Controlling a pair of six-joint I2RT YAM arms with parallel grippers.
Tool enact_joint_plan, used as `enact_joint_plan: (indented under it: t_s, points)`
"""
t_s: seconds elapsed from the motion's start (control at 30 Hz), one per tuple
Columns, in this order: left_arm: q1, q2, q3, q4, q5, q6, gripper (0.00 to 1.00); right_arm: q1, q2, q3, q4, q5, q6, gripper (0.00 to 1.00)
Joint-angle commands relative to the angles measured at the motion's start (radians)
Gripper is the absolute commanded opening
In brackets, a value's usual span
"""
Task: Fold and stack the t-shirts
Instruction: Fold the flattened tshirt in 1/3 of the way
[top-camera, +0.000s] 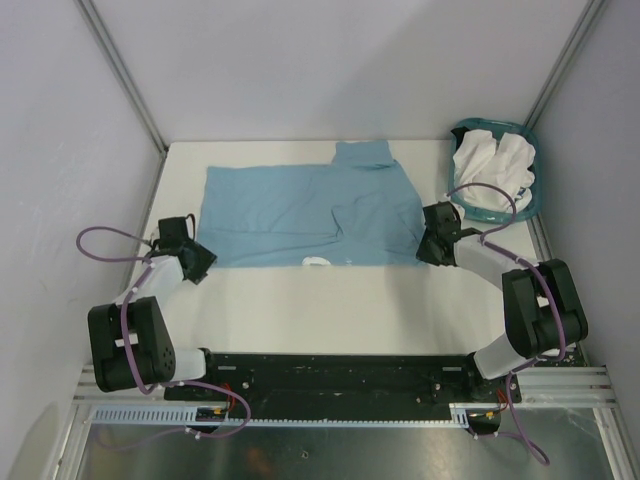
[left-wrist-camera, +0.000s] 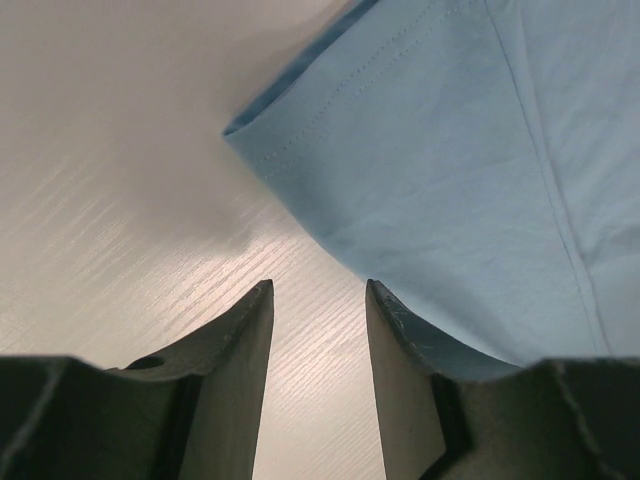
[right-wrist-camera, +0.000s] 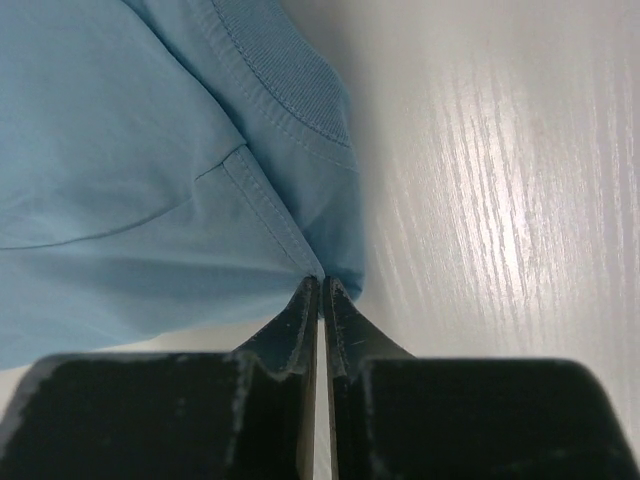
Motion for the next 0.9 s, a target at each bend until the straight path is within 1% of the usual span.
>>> enact_joint_plan:
  t_s: [0.0, 0.13, 0.23, 0.33, 0.4, 0.5, 0.7, 0.87]
  points:
    - [0.011, -0.002, -0.005, 0.020, -0.018, 0.017, 0.47, -0.009, 0.002, 0.042, -0.024, 0.044, -0.037, 0.07]
    - [0.011, -0.003, -0.007, 0.032, -0.033, 0.015, 0.48, -0.004, 0.019, 0.048, -0.021, 0.018, -0.037, 0.11]
    - [0.015, 0.000, -0.001, 0.034, -0.063, 0.015, 0.49, -0.003, 0.023, 0.049, -0.027, 0.003, -0.040, 0.19]
    - [0.050, 0.014, 0.004, 0.036, -0.092, 0.010, 0.49, -0.005, 0.015, 0.049, -0.041, -0.003, -0.045, 0.29]
    - [0.064, 0.038, 0.019, 0.038, -0.103, 0.013, 0.48, -0.009, 0.014, 0.049, -0.050, -0.010, -0.050, 0.33]
    - [0.069, 0.075, 0.043, 0.043, -0.124, 0.015, 0.48, -0.012, 0.018, 0.049, -0.058, -0.019, -0.054, 0.35]
    - [0.069, 0.142, 0.084, 0.047, -0.148, 0.018, 0.48, -0.015, 0.034, 0.046, -0.050, -0.038, -0.058, 0.36]
    - [0.068, 0.167, 0.096, 0.066, -0.155, 0.024, 0.48, -0.017, 0.051, 0.040, -0.037, -0.051, -0.058, 0.36]
